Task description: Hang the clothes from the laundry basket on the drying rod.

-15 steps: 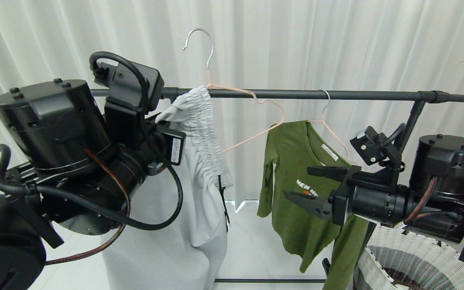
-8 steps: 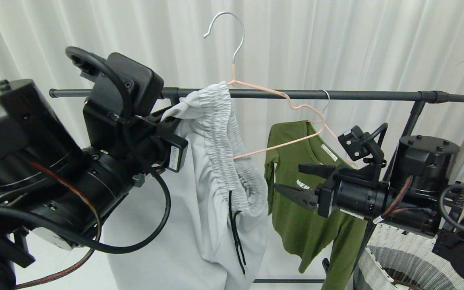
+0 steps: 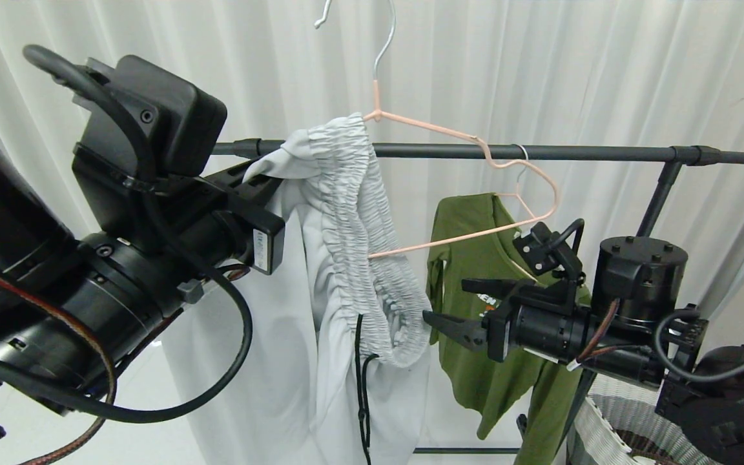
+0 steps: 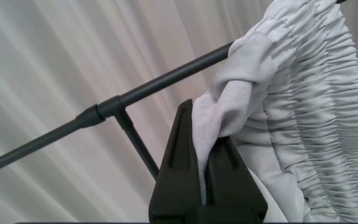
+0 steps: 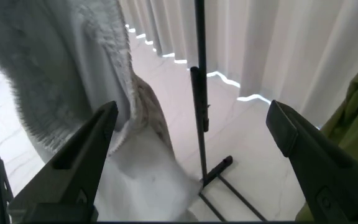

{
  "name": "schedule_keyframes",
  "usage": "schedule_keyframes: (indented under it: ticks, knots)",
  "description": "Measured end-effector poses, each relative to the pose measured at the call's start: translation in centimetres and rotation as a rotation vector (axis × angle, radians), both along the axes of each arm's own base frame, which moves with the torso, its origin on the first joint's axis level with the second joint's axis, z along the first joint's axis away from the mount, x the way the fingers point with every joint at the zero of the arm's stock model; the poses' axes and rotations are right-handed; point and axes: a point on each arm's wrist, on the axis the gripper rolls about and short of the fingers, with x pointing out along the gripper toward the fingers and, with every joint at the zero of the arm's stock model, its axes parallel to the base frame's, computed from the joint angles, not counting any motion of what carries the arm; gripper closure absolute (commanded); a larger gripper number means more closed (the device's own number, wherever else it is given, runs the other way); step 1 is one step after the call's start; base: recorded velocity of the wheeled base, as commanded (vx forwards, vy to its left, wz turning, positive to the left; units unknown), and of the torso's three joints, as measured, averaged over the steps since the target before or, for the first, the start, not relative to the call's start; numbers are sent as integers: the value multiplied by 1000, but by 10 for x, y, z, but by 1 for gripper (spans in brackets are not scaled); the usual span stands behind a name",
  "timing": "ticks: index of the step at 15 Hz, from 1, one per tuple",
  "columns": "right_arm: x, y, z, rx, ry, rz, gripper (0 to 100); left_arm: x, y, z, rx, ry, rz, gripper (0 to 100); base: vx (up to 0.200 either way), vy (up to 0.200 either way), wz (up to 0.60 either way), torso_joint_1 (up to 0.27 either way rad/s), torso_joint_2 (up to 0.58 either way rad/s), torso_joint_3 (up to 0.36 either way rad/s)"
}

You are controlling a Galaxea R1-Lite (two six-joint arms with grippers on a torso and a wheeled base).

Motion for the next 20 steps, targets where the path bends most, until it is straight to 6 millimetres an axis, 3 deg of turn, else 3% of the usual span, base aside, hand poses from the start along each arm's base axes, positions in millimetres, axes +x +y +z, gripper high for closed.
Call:
schedule_keyframes:
  ticks: [7,8,16,20]
  knots:
    - [-1,13,-5,23,-29,33,0,-4,1,3,-11,-10,-22,100,0,0,0,0,0,0]
    - [0,15,-6,26,-33,36,100,-4,0,3,-10,-10,-26,100,0,0,0,0,0,0]
    - [3,14,-13,9,-20,-2,100,-5,0,3,-9,-11,-28,100,0,0,0,0,0,0]
    - [15,-6,-4,27,-46,-75,100,2,11,0,20,-12,32,100,0,0,0,0,0,0]
